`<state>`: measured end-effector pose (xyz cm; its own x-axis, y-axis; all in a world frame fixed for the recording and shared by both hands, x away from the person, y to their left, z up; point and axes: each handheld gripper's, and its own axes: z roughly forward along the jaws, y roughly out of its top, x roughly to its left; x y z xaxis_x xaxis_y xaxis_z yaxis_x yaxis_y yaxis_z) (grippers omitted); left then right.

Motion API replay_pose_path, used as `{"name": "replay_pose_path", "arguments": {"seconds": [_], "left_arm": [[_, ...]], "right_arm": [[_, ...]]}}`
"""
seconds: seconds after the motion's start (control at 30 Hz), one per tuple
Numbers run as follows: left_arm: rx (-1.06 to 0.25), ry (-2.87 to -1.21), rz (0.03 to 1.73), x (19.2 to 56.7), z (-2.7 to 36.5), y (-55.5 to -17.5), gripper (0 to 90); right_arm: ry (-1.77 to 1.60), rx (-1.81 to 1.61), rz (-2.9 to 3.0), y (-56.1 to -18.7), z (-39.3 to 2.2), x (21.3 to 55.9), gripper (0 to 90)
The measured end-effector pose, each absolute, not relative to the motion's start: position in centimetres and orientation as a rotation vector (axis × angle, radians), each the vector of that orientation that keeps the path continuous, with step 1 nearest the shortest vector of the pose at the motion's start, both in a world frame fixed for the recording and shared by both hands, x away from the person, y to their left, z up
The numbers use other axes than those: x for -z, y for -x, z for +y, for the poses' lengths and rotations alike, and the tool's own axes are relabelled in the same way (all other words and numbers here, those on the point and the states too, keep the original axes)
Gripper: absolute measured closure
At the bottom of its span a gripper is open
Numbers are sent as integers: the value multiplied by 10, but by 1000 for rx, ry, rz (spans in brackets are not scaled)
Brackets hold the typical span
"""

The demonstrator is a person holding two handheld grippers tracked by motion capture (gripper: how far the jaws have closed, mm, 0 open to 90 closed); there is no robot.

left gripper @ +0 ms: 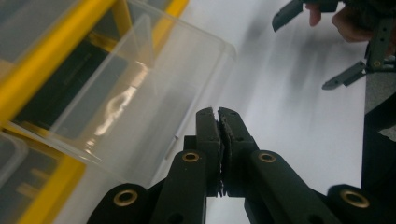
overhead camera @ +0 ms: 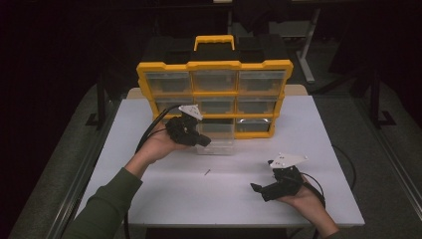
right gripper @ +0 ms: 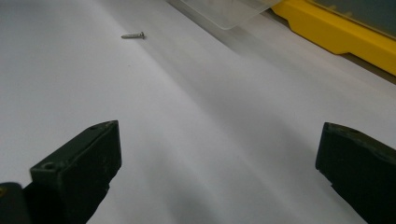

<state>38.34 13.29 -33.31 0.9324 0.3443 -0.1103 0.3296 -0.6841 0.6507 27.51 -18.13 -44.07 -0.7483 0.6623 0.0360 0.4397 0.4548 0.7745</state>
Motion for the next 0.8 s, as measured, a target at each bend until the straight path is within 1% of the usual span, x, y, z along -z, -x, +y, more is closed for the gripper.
{"name": "replay_pose_path", "arguments": {"seconds": [0.37,0.8], "left_arm": [[-50,-2370,486,325,124,-400,876],[-66,-2436,498,343,106,-420,877]], "right_arm": [[-949,-1181,2436,-275,-182,441,0],[-952,-1184,2434,-275,-182,440,0]]}}
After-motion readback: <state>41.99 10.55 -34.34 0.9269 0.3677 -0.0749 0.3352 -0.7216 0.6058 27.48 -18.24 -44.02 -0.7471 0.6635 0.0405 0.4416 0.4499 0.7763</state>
